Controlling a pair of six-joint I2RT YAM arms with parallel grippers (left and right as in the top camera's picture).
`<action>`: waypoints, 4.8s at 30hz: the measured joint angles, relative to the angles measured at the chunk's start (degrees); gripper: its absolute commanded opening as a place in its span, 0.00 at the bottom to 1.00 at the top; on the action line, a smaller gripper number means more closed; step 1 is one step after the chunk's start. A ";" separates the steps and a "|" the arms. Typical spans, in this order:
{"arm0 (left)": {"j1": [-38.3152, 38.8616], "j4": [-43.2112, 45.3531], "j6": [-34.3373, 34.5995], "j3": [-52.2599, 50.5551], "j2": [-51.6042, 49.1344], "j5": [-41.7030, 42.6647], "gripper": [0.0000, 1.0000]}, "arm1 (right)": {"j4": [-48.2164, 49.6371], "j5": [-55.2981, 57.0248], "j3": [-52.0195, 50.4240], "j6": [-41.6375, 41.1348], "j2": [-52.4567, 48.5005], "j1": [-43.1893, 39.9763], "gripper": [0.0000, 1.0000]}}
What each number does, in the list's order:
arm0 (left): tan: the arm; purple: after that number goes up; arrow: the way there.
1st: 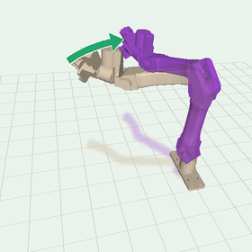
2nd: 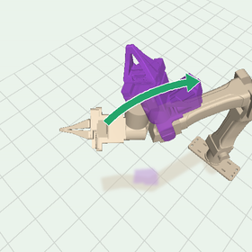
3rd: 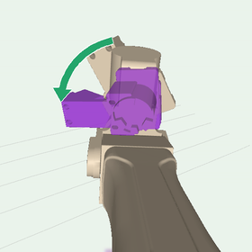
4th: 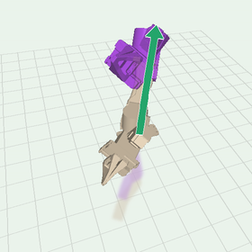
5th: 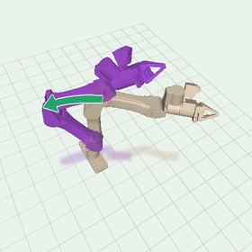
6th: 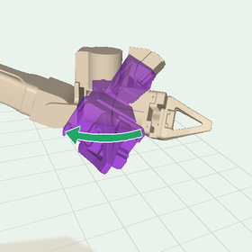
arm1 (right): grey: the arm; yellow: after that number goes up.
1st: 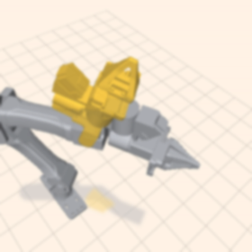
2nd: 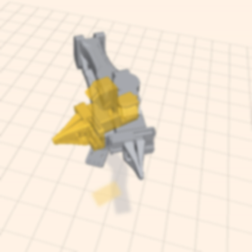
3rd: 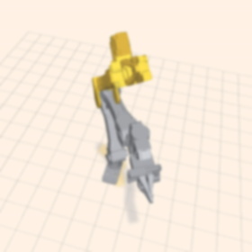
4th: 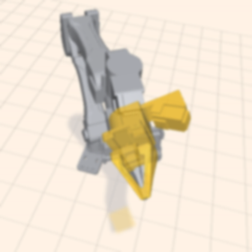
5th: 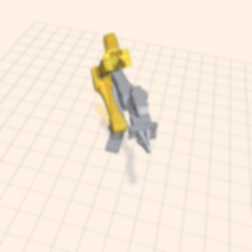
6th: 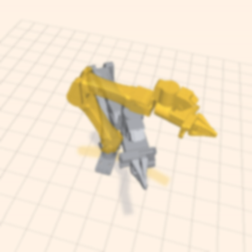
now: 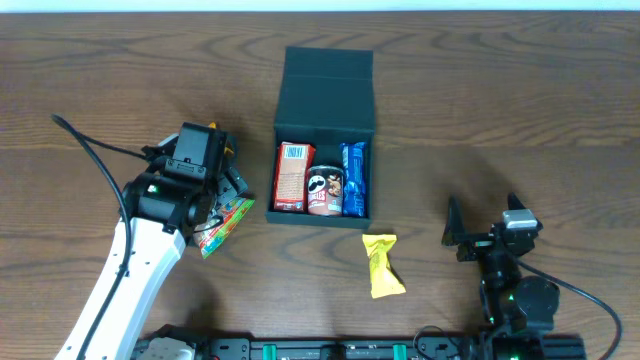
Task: Pack container
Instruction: 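Withdraw the left gripper from the box toward the gummy bag, then close the left gripper on the yellow candy packet, then carry the yellow packet into the black box and release it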
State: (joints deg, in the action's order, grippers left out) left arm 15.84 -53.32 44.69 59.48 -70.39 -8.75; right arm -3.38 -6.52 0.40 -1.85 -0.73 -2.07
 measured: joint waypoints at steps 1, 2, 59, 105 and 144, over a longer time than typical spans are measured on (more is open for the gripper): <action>0.00 0.42 -0.39 0.00 -0.02 0.02 0.96 | -0.02 0.00 0.00 0.00 0.00 0.00 0.99; 0.00 1.31 -0.85 0.00 -0.37 -0.04 0.96 | 0.00 0.00 0.00 0.00 0.00 0.00 0.99; -9.62 24.96 -10.69 12.72 -42.05 1.88 0.59 | 0.00 -0.02 0.00 0.00 0.00 0.00 0.99; -7.58 27.12 -13.25 12.66 -42.05 -5.38 0.54 | 0.00 -0.02 0.00 0.00 0.00 0.00 0.99; -7.76 30.60 -15.15 10.40 -43.60 -3.65 0.32 | 0.00 -0.02 0.00 0.00 0.00 0.00 0.99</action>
State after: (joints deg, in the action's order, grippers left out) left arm 8.08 -22.72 29.54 69.89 -113.99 -12.40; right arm -3.38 -6.55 0.40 -1.85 -0.73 -2.07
